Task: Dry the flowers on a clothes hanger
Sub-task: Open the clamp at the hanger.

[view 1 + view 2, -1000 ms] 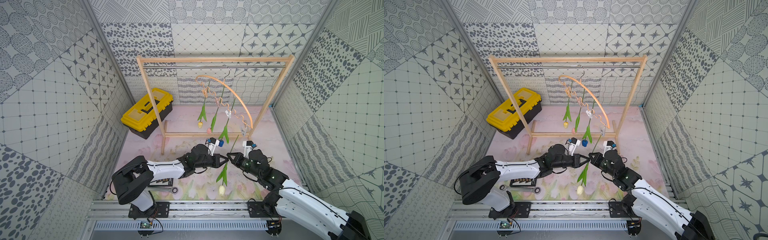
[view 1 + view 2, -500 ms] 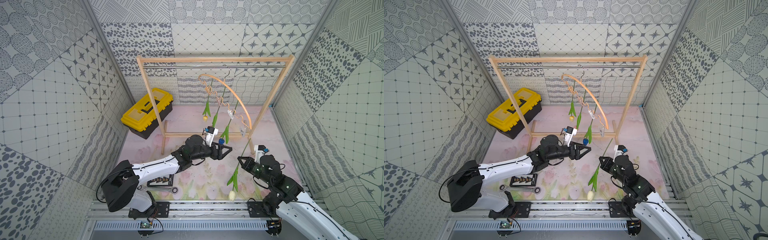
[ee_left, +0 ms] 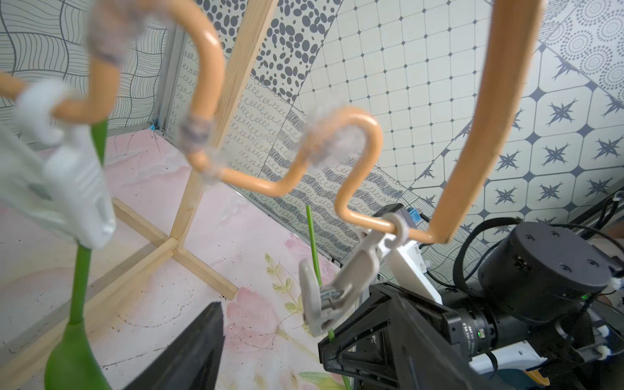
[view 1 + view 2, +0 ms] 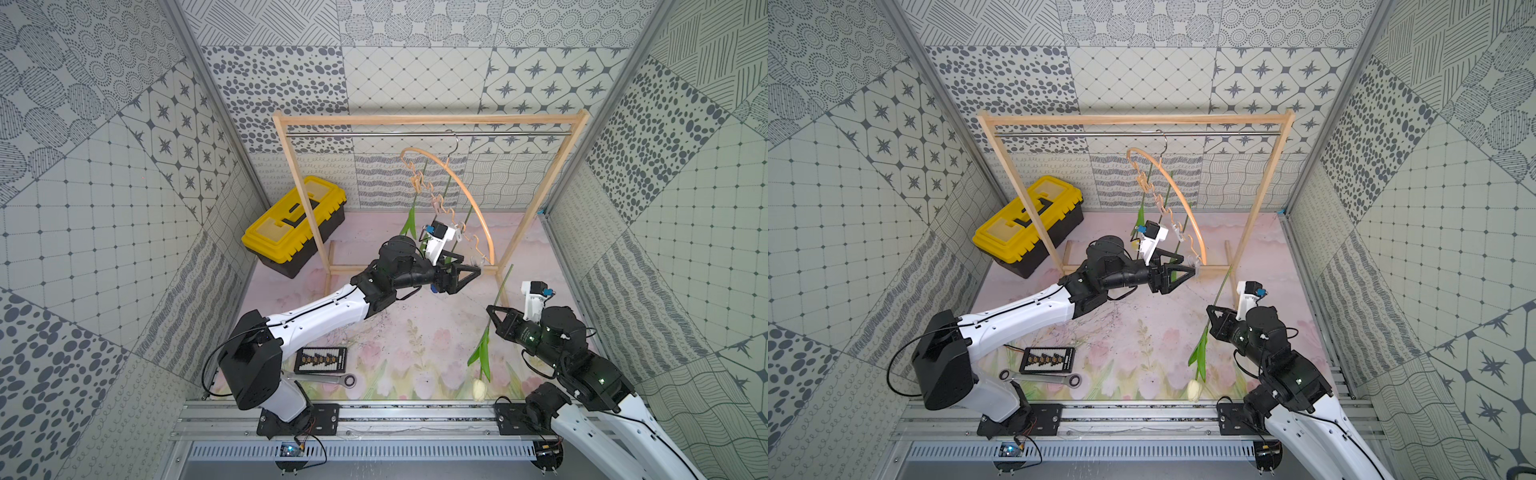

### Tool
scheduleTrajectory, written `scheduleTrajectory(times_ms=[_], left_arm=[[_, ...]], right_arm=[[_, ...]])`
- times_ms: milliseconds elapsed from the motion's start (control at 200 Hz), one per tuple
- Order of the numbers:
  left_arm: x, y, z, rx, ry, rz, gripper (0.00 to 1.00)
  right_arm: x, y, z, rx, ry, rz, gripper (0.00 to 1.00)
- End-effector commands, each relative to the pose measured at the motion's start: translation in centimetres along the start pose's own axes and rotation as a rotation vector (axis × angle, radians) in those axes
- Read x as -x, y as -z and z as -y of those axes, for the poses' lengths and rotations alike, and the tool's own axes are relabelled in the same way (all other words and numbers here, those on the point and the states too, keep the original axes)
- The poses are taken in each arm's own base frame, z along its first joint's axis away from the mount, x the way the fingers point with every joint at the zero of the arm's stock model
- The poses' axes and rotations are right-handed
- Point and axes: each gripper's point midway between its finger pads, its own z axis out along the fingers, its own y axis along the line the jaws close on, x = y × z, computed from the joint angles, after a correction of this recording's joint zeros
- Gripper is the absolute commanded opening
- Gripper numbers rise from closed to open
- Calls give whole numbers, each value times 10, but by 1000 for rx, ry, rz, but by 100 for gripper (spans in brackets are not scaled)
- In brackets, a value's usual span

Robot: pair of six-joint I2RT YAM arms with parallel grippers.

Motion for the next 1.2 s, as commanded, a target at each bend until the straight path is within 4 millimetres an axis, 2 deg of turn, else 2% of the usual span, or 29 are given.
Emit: scheduleTrajectory(times_ms=[0,220,600,725,801,881,1046,1191], left_arm=[[-2,-6,15,-39,-120,-33,77],[-14,-20,17,53,-188,-41,76],[2,-27,25,66,-226,11,63],[5,-25,26,63,-239,16,54],[7,-24,29,52,-238,19,44],[9,-22,31,47,-235,26,40],[11,-19,37,25,-239,38,39],[12,-18,44,-10,-235,41,43]], right_arm=[[12,4,-16,51,47,30,0],[16,6,-20,66,53,41,0],[14,8,-28,110,63,36,0],[14,8,-30,125,65,36,0],[13,8,-32,135,67,33,0],[13,7,-35,153,70,33,0],[12,4,-38,169,71,26,0],[11,2,-40,182,70,17,0]])
